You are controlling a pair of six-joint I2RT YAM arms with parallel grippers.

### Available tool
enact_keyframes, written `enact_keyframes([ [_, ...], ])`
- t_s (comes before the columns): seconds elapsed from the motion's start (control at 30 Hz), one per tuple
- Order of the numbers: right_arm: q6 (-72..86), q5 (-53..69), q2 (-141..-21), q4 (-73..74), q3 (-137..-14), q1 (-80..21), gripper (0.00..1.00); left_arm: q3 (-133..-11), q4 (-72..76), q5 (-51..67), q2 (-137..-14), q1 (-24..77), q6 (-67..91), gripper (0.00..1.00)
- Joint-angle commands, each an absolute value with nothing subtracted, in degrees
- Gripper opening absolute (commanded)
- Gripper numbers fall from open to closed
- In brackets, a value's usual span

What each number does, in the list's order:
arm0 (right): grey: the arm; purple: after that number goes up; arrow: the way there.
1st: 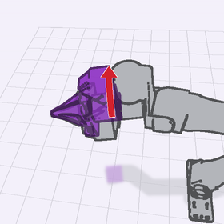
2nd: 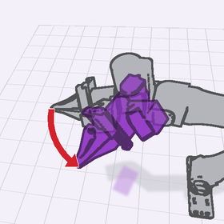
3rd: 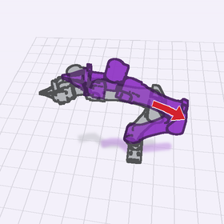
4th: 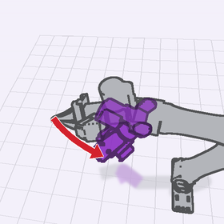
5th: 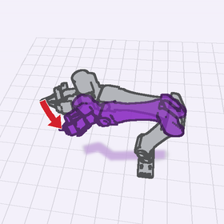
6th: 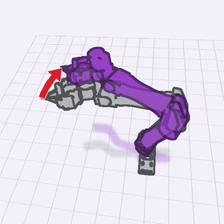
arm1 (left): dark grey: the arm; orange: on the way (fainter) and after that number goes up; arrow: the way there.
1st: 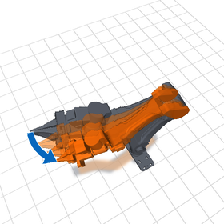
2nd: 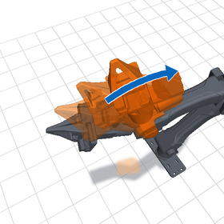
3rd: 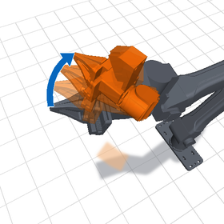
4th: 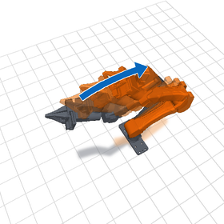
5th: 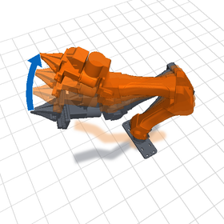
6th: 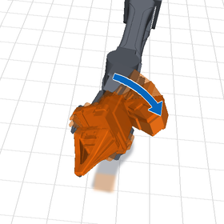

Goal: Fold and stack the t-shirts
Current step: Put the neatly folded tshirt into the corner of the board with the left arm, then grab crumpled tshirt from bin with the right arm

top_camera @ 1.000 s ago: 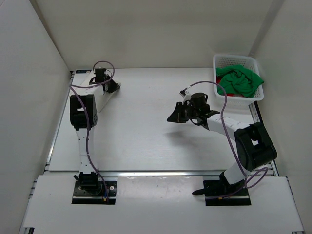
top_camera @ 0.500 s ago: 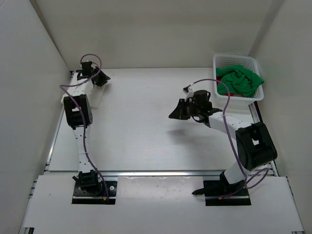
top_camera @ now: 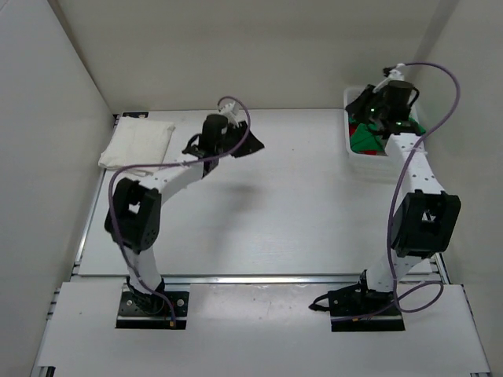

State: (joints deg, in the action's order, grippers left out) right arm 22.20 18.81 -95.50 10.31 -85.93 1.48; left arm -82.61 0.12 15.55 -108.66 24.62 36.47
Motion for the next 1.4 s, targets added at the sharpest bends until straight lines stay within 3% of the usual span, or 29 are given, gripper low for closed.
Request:
enact_keyframes([
  [0.0, 18.1, 12.1, -101.9, 19.4, -91.2, 8.0, 0.11, -67.0, 11.2, 17.3, -100.1, 28.0, 38.8, 0.44],
  [0.13, 16.1, 9.9, -109.1, 21.4, -95.9, 12.6, 0.23, -52.1, 18.8, 18.2, -94.0, 34.5, 41.4, 0.47],
  [0.3, 13.6, 9.9, -116.4, 22.9, -104.6, 15.6, 0.37, -44.0, 22.6, 18.1, -90.2, 41.5, 40.8, 0.48],
  [0.53, 12.2, 4.1, -127.3, 29.6, -117.3, 15.3, 0.4, -39.2, 23.4, 18.2, -89.0, 43.4, 39.0, 0.49],
  [0.77, 12.6, 1.1, -130.6, 30.8, -119.6, 14.8, 0.41, -38.1, 24.3, 19.3, -90.1, 41.6, 39.5, 0.48],
  [1.03, 13.2, 1.6, -135.3, 34.3, -125.2, 14.9, 0.33, -37.6, 24.7, 19.6, -90.5, 40.8, 40.3, 0.48],
  [1.1, 12.9, 2.5, -135.9, 35.0, -126.8, 15.1, 0.21, -37.5, 24.9, 19.5, -90.4, 40.5, 40.3, 0.48],
  [1.17, 13.6, 2.5, -135.7, 36.3, -128.3, 15.4, 0.0, -37.4, 24.8, 19.4, -89.9, 40.5, 40.3, 0.48],
  [1.37, 14.2, 3.0, -125.4, 35.9, -129.1, 13.8, 0.0, -38.3, 24.8, 20.3, -90.3, 40.0, 41.0, 0.48],
])
